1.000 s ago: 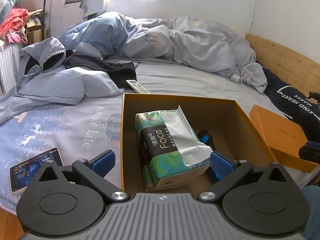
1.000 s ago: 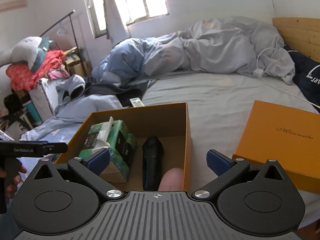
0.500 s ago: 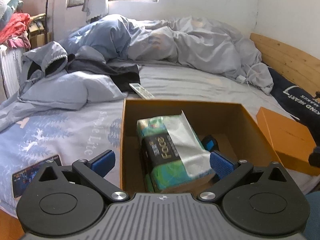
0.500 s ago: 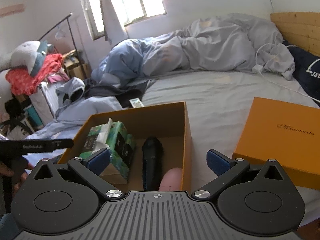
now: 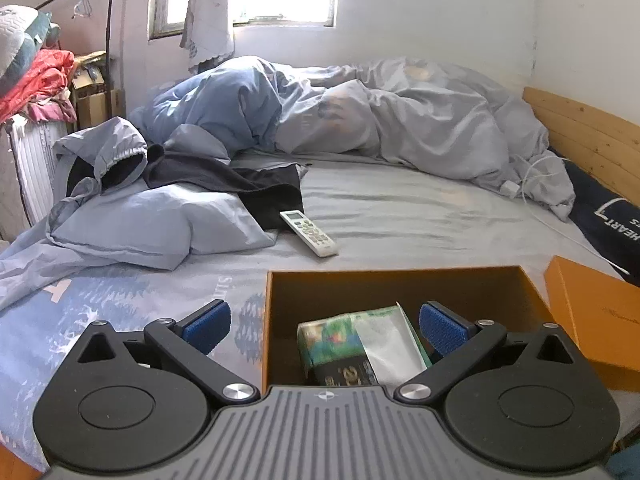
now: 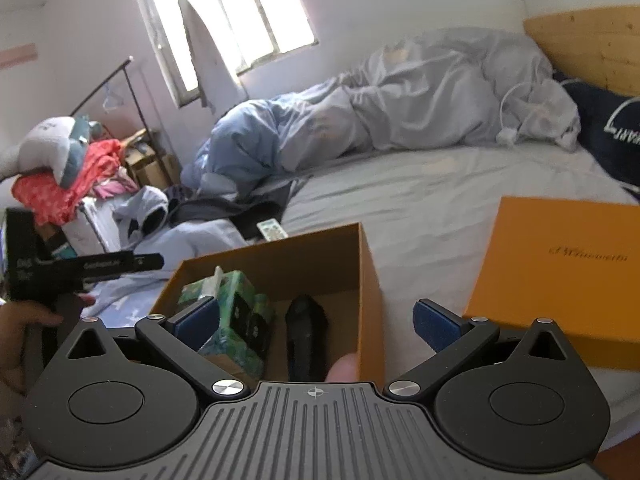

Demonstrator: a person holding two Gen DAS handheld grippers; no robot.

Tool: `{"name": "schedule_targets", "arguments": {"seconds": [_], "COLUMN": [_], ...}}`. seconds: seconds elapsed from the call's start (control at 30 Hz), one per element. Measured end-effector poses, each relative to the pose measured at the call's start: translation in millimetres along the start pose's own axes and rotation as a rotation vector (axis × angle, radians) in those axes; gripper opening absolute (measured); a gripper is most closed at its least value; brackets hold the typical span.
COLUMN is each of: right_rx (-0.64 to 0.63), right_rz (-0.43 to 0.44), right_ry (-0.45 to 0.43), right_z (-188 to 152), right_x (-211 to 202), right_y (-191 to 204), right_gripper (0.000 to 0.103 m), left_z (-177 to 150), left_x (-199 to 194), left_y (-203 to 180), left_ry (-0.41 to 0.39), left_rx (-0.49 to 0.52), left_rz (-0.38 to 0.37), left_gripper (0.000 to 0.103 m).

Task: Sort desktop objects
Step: 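Move the left tool toward the white remote on the bed, then lower the left tool over the white remote and close its fingers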

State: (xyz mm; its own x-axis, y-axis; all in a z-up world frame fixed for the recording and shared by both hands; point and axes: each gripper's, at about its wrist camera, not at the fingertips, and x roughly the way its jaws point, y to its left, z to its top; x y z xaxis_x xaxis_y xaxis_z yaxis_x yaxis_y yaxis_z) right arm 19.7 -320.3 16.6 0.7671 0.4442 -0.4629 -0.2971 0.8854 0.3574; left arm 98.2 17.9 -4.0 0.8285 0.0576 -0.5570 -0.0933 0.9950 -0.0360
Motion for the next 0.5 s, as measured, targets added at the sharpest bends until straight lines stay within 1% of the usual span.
{"name": "schedule_targets", "arguments": {"seconds": [0.2,0.33,0.5], "right_rx": [0.018,0.031,0.048], "right_rz": [-0.018,-0.03,-0.047], "right_ry": [-0.014,-0.024,-0.042], "right_z": [2,3,4], "right_x": [0,0,4], "right_y": [-10,-16,-21], "right_gripper": [0.103,0.103,0.103], "left_z": [20,31,39], "left_x": [21,37,65], "left_y": [2,0,-5], "left_ry": [-0.028,-0.048,-0.027], "left_rx": [-0.018,-0.01,-0.024], "left_rz": [0.034,0.064,0.079], "left_gripper": [0.103,0.103,0.103]}}
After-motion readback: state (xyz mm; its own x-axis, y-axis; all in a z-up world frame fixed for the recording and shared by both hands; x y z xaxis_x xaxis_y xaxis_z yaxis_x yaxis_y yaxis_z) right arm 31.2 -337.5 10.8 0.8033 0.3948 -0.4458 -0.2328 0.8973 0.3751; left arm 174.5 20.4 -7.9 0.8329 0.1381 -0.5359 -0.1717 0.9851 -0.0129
